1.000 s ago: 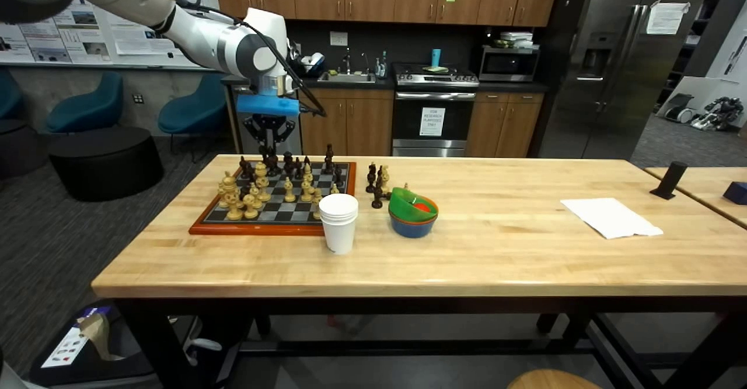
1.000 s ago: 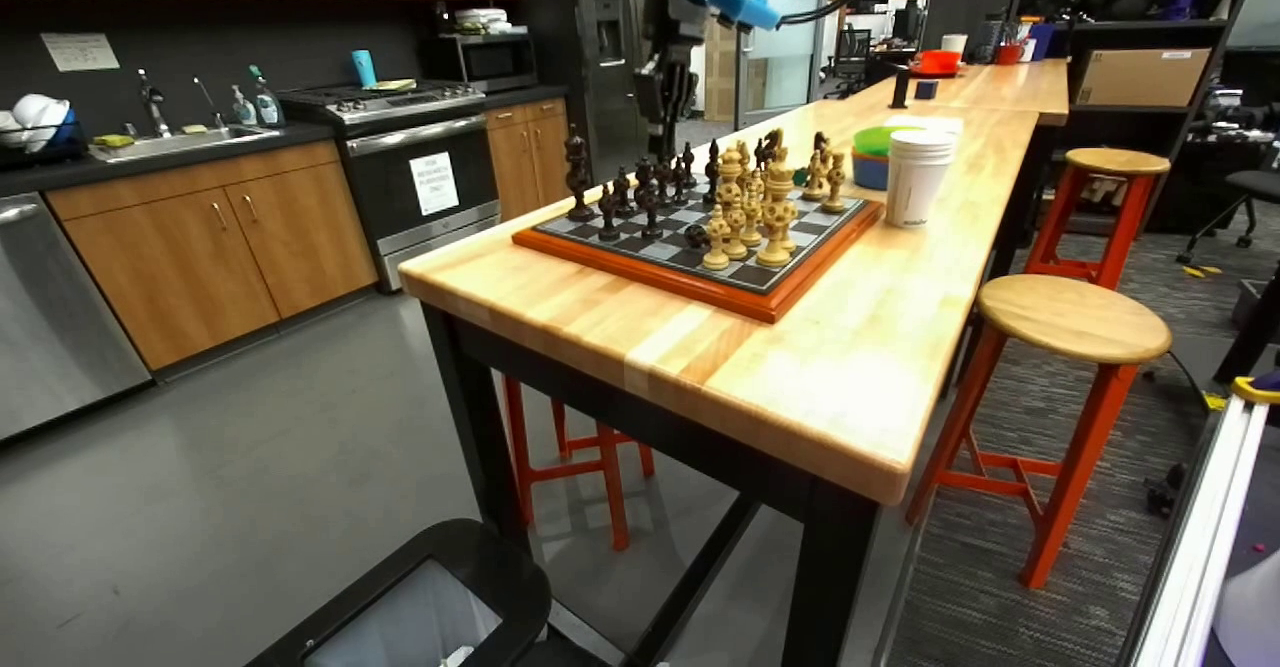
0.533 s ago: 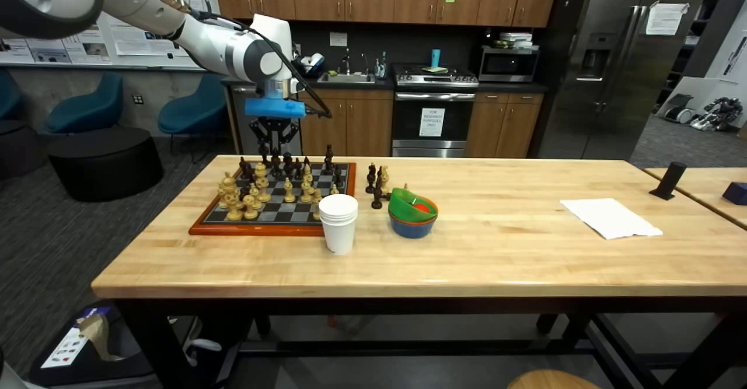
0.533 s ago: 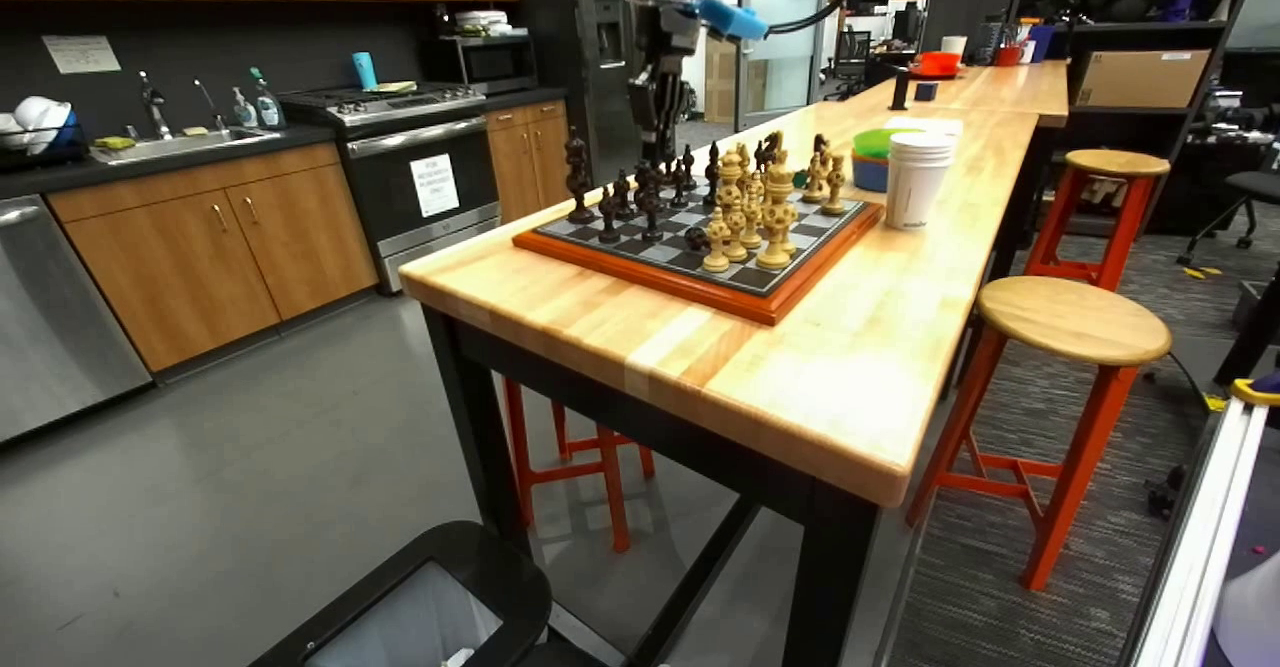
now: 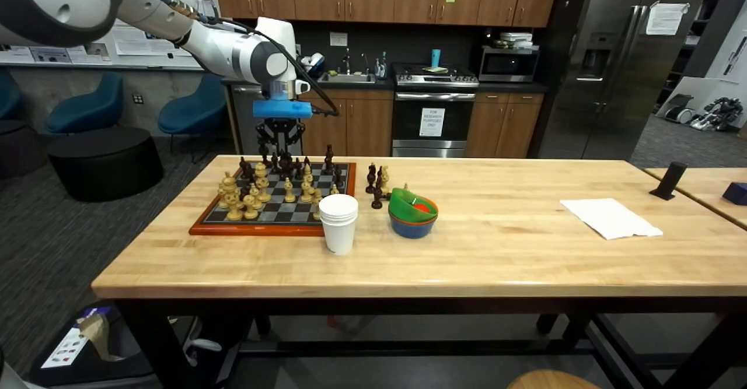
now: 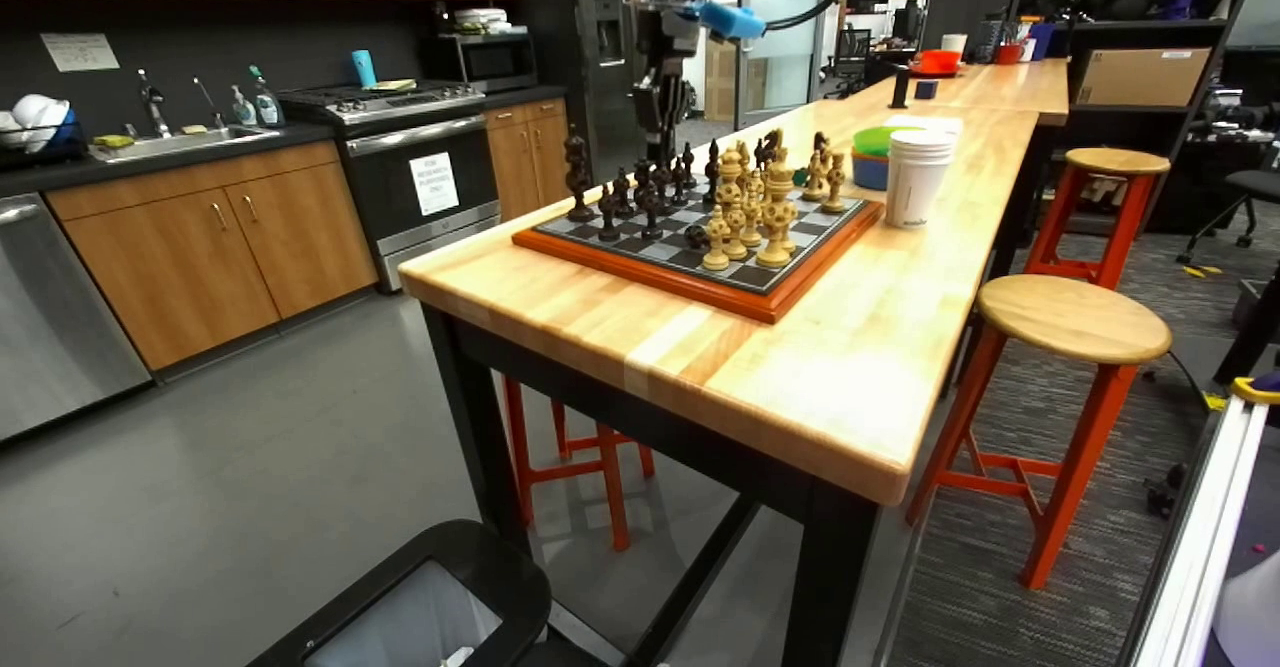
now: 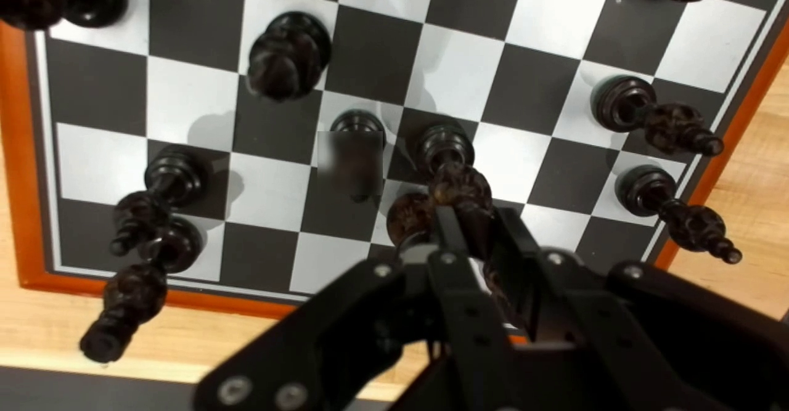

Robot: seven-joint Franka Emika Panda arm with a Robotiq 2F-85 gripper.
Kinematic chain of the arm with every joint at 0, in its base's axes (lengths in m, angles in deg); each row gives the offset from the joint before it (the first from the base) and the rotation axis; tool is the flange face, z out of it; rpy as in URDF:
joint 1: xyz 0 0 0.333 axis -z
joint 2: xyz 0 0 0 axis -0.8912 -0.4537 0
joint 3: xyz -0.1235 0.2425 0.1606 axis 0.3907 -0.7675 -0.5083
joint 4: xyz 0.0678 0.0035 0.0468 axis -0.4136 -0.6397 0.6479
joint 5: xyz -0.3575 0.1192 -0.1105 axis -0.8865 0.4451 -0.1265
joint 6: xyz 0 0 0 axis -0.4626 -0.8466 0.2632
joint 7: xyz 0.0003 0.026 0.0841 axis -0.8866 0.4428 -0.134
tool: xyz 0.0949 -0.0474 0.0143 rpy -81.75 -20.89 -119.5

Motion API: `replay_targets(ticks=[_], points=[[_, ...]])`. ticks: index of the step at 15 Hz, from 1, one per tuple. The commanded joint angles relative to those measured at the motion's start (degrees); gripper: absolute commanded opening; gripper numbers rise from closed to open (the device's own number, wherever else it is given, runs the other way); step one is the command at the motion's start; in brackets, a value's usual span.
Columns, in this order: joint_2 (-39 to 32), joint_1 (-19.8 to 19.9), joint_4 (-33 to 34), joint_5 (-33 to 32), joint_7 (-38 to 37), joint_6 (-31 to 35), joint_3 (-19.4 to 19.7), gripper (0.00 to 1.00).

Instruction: Pick up one black chess piece at the top of the chess board and move it to the center

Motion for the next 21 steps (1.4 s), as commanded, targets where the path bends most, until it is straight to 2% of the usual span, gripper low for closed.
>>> replay_targets(ticks=[1, 3, 5, 9, 10, 12, 16, 17, 18, 20, 21], points=[[-1.1, 0.5, 2.2, -0.6, 1.5, -1.4, -0.5, 0.05], [-1.4, 0.5, 2.5, -0.6, 1.8, -1.4, -0.5, 0.05], [-1.5, 0.4, 2.6, -0.9, 1.6, -1.6, -0.3, 0.44], [-0.1, 0.3, 1.7, -1.5, 1.6, -1.6, -0.2, 0.65], [0.3, 0.3, 1.5, -1.9, 1.5, -1.7, -0.2, 0.66], [1.7, 0.2, 0.8, -2.6, 1.7, -2.1, -0.2, 0.63], [6.9, -0.1, -1.1, -3.5, 2.6, -4.9, -0.3, 0.38], [8.5, 0.0, -1.6, -3.1, 3.0, -6.6, -0.3, 0.39], [10.5, -0.2, -2.3, -3.2, 2.9, -9.4, -0.1, 0.64], [13.9, -1.0, -3.3, -4.7, 0.7, -14.9, 0.7, 0.67], [15.7, -1.2, -4.0, -5.6, -0.6, -17.3, 1.1, 0.72]])
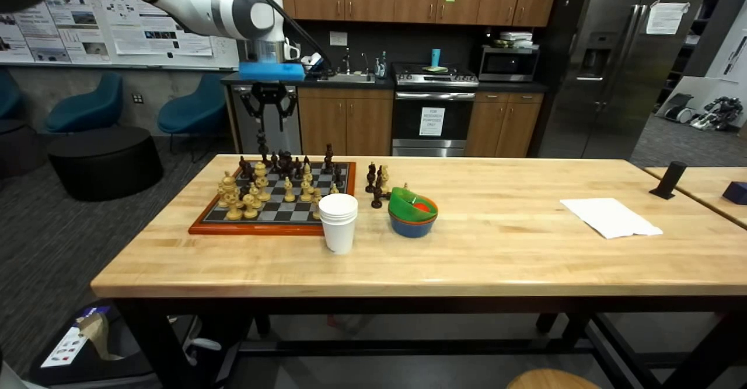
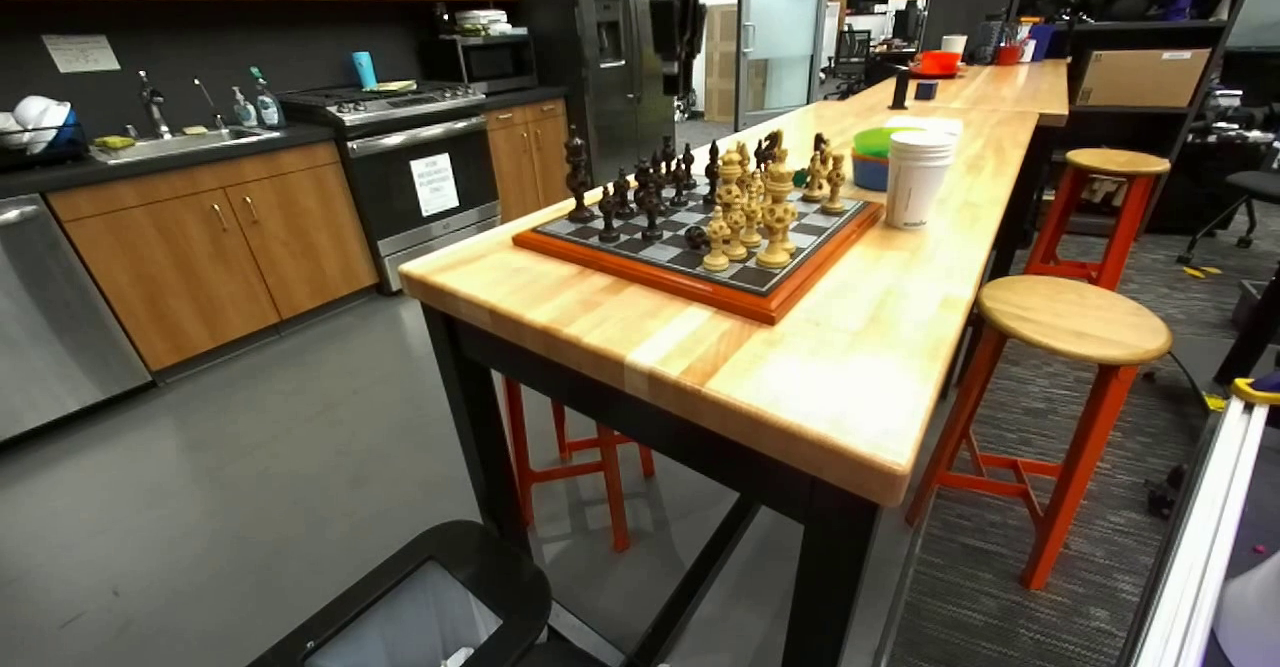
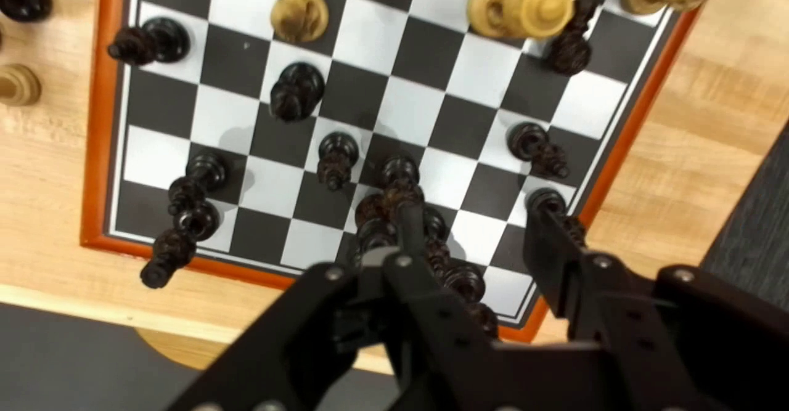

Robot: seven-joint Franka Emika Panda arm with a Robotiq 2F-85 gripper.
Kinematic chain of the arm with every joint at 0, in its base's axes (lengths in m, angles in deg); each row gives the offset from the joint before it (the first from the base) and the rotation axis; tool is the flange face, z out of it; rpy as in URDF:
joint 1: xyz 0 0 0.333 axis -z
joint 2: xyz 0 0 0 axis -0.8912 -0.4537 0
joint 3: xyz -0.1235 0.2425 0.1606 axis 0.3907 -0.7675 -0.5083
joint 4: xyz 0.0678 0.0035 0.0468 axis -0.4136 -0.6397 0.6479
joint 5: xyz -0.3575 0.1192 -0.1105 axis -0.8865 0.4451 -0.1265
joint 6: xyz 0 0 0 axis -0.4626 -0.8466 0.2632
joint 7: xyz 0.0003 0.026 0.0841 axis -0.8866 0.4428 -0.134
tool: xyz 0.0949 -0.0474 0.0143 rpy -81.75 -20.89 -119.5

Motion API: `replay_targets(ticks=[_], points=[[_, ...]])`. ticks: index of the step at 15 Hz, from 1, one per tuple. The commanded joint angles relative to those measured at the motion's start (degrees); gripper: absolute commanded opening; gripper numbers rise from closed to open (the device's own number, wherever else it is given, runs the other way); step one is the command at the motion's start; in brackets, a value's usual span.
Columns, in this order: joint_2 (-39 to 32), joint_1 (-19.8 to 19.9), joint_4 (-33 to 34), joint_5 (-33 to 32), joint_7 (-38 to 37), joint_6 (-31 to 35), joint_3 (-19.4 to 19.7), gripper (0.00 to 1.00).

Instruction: Pick up one black chess piece at the top of the chess board and move it to the center

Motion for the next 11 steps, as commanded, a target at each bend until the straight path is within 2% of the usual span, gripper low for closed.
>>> replay_targets(ticks=[1, 4, 6, 7, 8, 11], points=[[8.1, -1.2, -5.1, -3.5, -3.5, -6.9, 1.4, 0.77], [12.3, -1.5, -7.8, -5.5, -5.7, -9.6, 2.0, 0.97], [14.0, -1.7, -9.2, -4.9, -6.0, -9.1, 2.2, 1.0], [14.0, -1.8, -9.8, -2.6, -5.6, -8.4, 2.1, 1.0], [11.7, -1.7, -6.8, -3.5, -4.6, -9.5, 2.4, 0.99], [12.7, -2.0, -8.2, -3.2, -4.8, -9.3, 2.4, 1.0]])
